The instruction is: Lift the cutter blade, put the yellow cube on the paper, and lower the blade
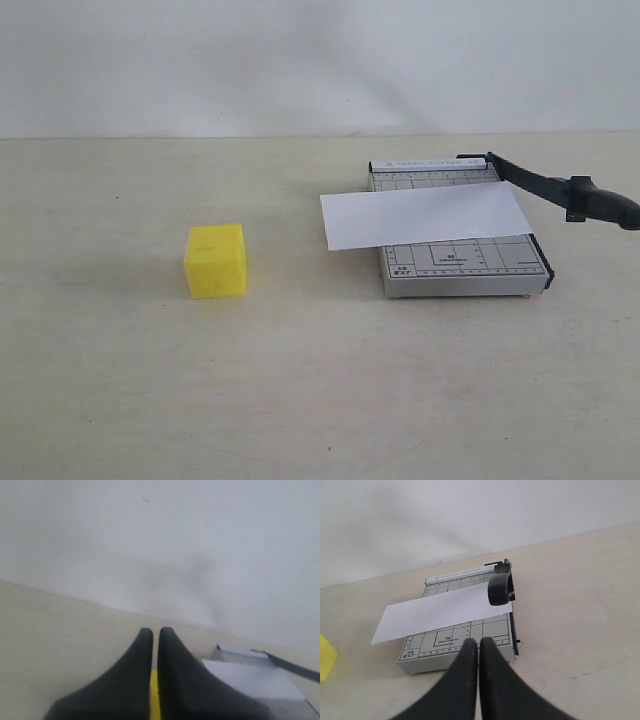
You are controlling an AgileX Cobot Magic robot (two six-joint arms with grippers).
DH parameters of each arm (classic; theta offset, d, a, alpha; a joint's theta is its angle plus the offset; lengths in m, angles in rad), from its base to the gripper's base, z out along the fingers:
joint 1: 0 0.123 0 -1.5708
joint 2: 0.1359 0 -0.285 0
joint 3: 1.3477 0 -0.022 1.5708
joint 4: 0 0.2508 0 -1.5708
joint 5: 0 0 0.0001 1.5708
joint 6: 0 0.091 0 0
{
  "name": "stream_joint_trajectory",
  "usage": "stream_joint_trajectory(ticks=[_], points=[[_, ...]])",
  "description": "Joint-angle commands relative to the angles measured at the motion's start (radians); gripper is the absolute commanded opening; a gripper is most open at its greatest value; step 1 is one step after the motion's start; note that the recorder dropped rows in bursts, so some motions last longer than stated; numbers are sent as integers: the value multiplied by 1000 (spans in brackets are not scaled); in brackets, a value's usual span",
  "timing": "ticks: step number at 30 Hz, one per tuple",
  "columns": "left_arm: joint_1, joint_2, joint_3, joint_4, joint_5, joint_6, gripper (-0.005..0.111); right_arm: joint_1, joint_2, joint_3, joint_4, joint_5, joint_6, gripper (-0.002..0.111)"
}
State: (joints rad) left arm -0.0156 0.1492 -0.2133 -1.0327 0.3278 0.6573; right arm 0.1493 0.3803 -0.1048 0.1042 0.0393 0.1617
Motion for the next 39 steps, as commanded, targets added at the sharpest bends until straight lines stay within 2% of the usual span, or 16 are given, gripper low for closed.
stream_joint_trajectory(ticks=[1, 3, 6, 8, 12, 18, 23, 26, 32, 39], points=[[-8, 210, -75, -478, 112, 645, 4, 0, -7, 5, -3, -9, -2, 1], [-8, 335, -115, -574, 118, 811, 4, 0, -7, 5, -3, -9, -2, 1], [-10, 534, -175, -607, 153, 921, 4, 0, -7, 5, -3, -9, -2, 1], [-35, 663, -221, -644, 198, 975, 5, 0, -7, 5, -3, -9, -2, 1], [-127, 932, -334, -712, 235, 1104, 13, 0, -7, 5, -3, -9, -2, 1], [-309, 1255, -509, -712, 146, 1243, 20, 0, -7, 5, -3, -9, -2, 1], [-429, 1458, -699, -712, 27, 1253, 20, 0, -7, 5, -3, -9, -2, 1], [-475, 1581, -820, -712, -1, 1253, 20, 0, -7, 5, -3, -9, -2, 1], [-540, 1784, -1046, -712, 5, 1246, 20, 0, -7, 5, -3, -9, -2, 1], [-599, 1966, -1211, -712, 5, 1246, 20, 0, -7, 5, -3, -25, 13, 1]])
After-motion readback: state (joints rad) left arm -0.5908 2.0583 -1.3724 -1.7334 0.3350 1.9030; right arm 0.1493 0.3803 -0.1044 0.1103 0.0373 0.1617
